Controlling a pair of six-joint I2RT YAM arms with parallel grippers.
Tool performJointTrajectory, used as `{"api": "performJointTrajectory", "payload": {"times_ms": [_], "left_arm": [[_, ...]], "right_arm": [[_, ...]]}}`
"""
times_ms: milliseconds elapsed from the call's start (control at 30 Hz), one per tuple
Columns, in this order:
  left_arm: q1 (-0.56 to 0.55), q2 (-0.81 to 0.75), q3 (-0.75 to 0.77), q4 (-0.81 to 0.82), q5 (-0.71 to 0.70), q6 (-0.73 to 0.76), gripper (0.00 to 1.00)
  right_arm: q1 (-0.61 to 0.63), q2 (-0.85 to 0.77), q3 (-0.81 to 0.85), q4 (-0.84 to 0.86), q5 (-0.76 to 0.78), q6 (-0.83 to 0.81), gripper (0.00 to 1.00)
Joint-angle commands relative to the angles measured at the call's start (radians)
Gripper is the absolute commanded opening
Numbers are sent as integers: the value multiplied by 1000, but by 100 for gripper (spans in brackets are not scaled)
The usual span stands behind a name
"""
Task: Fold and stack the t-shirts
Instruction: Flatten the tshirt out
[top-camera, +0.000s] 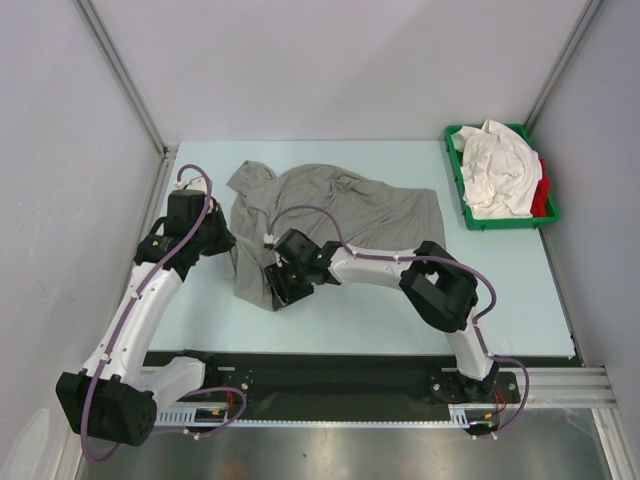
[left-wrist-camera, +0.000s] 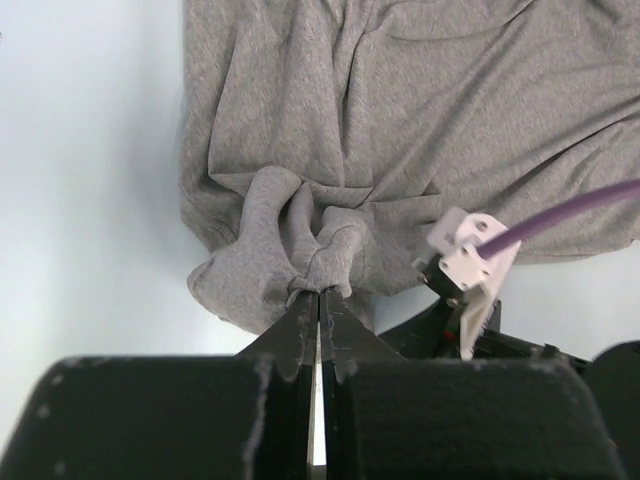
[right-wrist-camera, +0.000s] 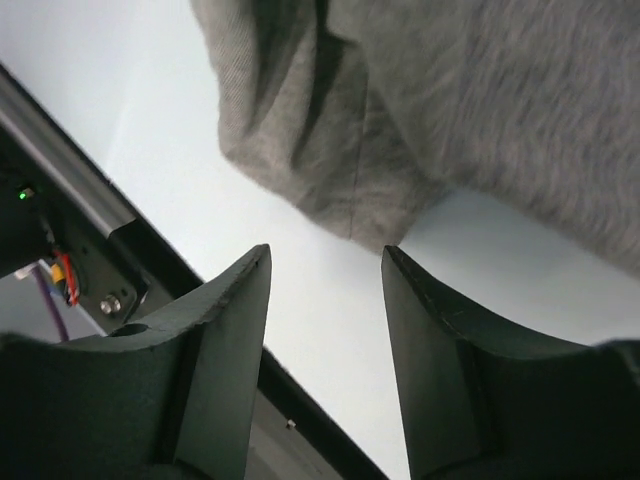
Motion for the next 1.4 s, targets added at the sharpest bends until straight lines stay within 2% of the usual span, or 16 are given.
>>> {"api": "performJointTrajectory", "payload": {"times_ms": [0,167,300,500,533,600,633,700,733,767,833,867,933,1067,1133,1367], "left_arm": [[10,0,29,31,17,5,0],[10,3,24,34,20,4,0],[10,3,21,35,31,-1,0],[12,-1,24,32,9,4,0],[12,-3,26,28,2,4,0],[15,-6,27,14,-39,5,0],[19,-7,27,8,-53,4,0],[27,-6,33,-11,-83,7,0],[31,-6,35,-12,-89,11,0],[33,-3,37,-14,-90,21,0],[35,16,38,-8,-74,34,0],[35,31,38,4,-58,48,0],[35,95,37,20,10,54,0],[33,262,35,44,118,53,0],[25,359,35,44,137,50,0],[-44,516,90,61,65,57,0]], "right_arm": [[7,34,77,-16,80,-14,54],[25,69,108,-38,139,-16,60],[27,122,161,-64,154,-25,57],[27,140,180,-107,148,-42,27],[21,114,163,-112,121,-43,15],[14,72,142,-113,73,-62,1],[4,28,127,-113,32,-69,0],[-13,-15,102,-106,-199,-88,0],[-19,-44,85,-90,-322,-100,0],[-35,-98,45,-87,-531,-100,0],[-45,-181,-31,-35,-672,-88,0],[-64,-242,-121,14,-850,-23,0],[-85,-278,-192,115,-1002,35,0],[-173,-270,-317,117,-1045,44,0],[-234,-226,-340,53,-956,7,0],[-378,-131,-300,54,-711,26,1]]}}
